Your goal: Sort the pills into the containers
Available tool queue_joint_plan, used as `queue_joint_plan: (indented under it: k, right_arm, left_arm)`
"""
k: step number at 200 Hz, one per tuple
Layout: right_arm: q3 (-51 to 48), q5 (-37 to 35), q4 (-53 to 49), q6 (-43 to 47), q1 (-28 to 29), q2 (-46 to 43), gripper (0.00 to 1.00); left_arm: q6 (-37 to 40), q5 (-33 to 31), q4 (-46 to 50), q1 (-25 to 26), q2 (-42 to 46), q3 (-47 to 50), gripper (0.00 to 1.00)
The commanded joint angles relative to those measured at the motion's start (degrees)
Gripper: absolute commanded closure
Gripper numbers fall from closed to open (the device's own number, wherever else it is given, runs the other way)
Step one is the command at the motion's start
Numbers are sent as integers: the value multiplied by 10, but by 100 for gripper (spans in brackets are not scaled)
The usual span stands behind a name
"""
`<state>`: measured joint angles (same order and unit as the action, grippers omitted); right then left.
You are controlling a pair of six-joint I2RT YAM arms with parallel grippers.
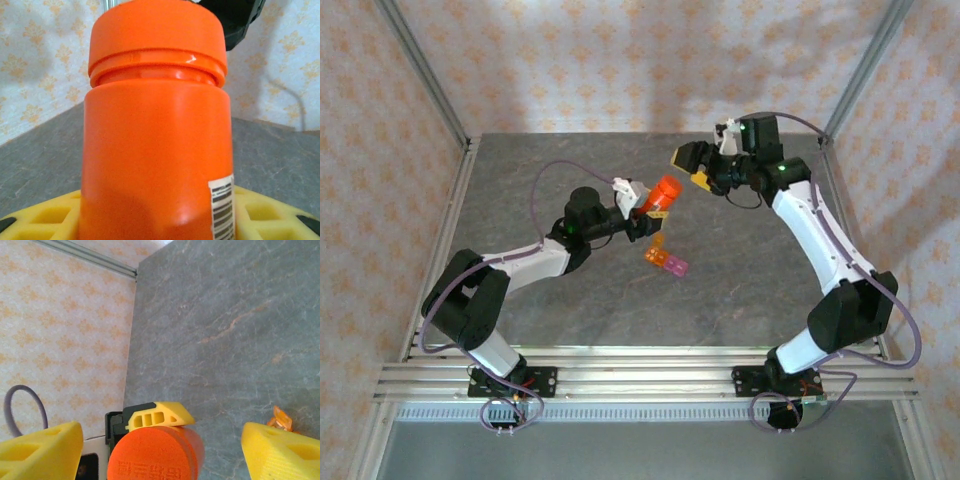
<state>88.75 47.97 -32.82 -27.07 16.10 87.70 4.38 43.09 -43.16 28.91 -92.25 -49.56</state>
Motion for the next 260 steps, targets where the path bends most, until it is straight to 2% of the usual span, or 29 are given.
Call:
queue_joint_plan:
  k: [1,14,45,67,90,210,229,260]
  right_arm:
    - [38,5,-44,59,-7,-10,15]
    - [59,12,-69,109,-12,-9,15]
    - [109,49,-159,297,-16,-2,17]
    - [128,72,-185,351,-16,7,18]
    - [155,113,-218,374,-16,36,22]
    - [132,140,-229,391,-3,59,26]
    - [131,139,-231,392,1,62,32]
    - [134,142,-236,394,5,69,46]
  left_arm:
    - [-31,44,-50,-9,-6,-22,100]
    - [-41,64,-50,-13,-8,-28,100]
    - [-73,114,-44,-21,-16,-47,100]
    - [-83,136,-37,-24,-17,-56,100]
    - [-93,149,-36,-25,-22,-63,100]
    - [-111,162,-40,-26,-30,-73,100]
    - [-112,163,-39,-25,-32,-74,100]
    - [-112,164,-39,-26,-31,-74,100]
